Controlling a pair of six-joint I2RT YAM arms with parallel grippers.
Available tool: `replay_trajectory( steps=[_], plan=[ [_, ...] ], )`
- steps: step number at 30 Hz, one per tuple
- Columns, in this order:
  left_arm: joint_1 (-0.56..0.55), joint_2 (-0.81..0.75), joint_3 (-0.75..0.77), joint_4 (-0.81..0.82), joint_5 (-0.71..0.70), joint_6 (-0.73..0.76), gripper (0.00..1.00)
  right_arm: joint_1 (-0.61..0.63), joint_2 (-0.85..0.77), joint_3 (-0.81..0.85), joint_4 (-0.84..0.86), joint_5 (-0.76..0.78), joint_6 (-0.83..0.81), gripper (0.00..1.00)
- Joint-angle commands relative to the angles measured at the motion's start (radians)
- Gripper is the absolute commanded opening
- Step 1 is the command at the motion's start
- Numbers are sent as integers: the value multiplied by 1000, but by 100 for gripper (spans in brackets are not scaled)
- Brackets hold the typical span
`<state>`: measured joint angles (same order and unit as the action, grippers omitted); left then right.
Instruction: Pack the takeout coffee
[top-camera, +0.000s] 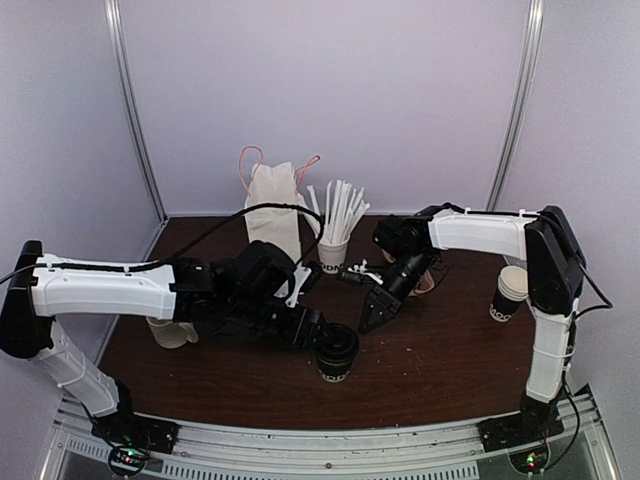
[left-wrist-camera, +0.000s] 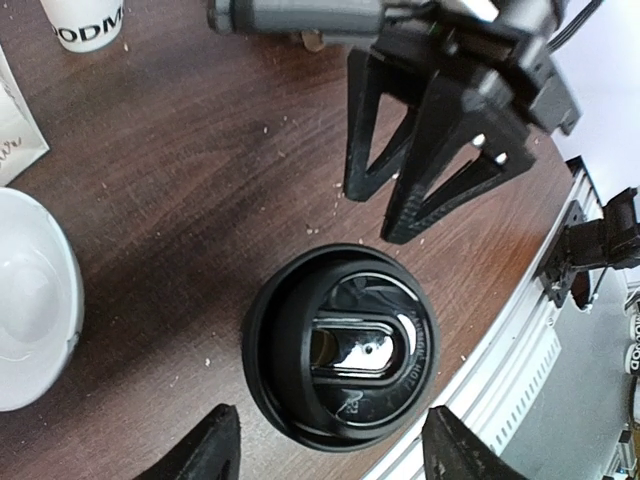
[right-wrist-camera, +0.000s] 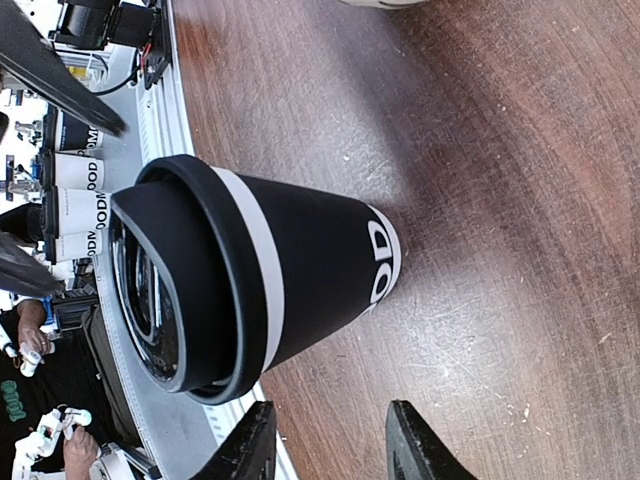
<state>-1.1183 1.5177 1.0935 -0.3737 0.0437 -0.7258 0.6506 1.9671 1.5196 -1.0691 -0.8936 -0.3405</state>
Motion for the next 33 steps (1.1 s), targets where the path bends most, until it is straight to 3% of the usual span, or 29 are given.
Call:
replay_trajectory(
  steps=[1, 6, 10, 17, 33],
  plan=[
    [3, -81, -16, 50, -27, -7, 66, 0, -38, 8, -8, 34, -3, 41],
    [4, -121, -34, -3, -148, -71, 64, -11, -118, -53, -16, 36, -11, 43],
    [6, -147, -87, -36, -192, -164, 57, -11, -159, -123, 15, -21, 6, 43],
    [9, -136, -159, 69, -105, -271, 48, -8, -99, -142, 50, -138, 57, 34],
    [16, -76, -196, 214, -97, -312, 42, 12, -29, -110, 29, -239, 48, 39]
  ],
)
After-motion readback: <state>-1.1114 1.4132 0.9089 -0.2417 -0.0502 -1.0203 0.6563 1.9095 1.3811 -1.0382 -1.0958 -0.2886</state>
